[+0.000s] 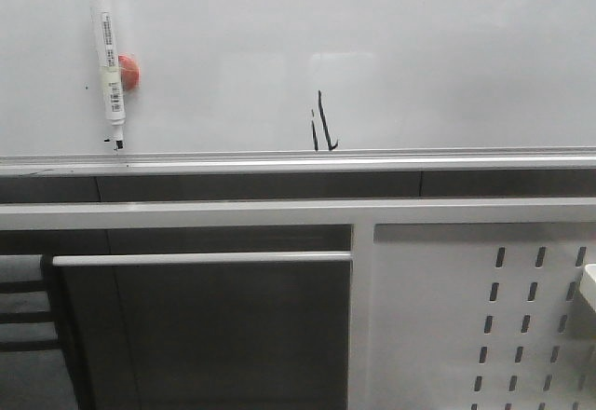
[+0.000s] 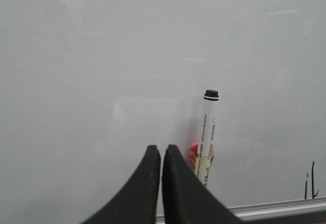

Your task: Write number 1 on whiteboard

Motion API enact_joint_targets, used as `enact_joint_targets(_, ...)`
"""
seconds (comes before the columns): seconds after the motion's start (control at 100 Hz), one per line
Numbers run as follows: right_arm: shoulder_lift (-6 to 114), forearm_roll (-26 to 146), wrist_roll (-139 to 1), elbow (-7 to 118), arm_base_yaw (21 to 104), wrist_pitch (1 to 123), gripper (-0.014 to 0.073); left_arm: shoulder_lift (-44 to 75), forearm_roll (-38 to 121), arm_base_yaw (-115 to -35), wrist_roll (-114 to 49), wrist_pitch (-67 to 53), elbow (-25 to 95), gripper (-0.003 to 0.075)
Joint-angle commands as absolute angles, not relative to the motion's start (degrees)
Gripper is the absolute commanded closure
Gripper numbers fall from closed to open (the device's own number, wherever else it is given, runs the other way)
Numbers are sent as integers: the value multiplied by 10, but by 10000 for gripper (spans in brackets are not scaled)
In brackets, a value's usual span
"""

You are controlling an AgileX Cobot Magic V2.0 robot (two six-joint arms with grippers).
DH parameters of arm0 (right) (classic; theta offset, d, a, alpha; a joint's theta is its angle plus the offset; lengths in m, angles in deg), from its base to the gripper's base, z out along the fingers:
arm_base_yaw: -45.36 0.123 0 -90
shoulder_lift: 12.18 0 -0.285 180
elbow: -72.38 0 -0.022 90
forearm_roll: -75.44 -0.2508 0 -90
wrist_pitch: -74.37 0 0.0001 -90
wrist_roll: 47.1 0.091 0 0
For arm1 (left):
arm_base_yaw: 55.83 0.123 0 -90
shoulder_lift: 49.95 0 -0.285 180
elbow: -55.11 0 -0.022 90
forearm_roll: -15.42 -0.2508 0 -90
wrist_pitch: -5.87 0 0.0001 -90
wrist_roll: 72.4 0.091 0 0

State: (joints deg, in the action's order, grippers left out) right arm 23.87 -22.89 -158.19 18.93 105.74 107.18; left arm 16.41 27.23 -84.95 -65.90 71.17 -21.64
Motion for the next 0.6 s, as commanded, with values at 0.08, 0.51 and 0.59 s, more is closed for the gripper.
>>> enact_joint_targets(0.08, 200, -249, -1661, 214, 1056, 1140, 650, 159, 274, -853, -635, 714, -151, 742)
enact_joint_targets(0.51, 164, -272, -1745, 278, 1056, 1189, 652, 154, 231, -853, -541, 343, 133, 741)
enact_joint_targets(0.59, 164, -283, -1745, 278, 1056, 1190, 652, 136, 220, -853, -540, 278, 165, 741)
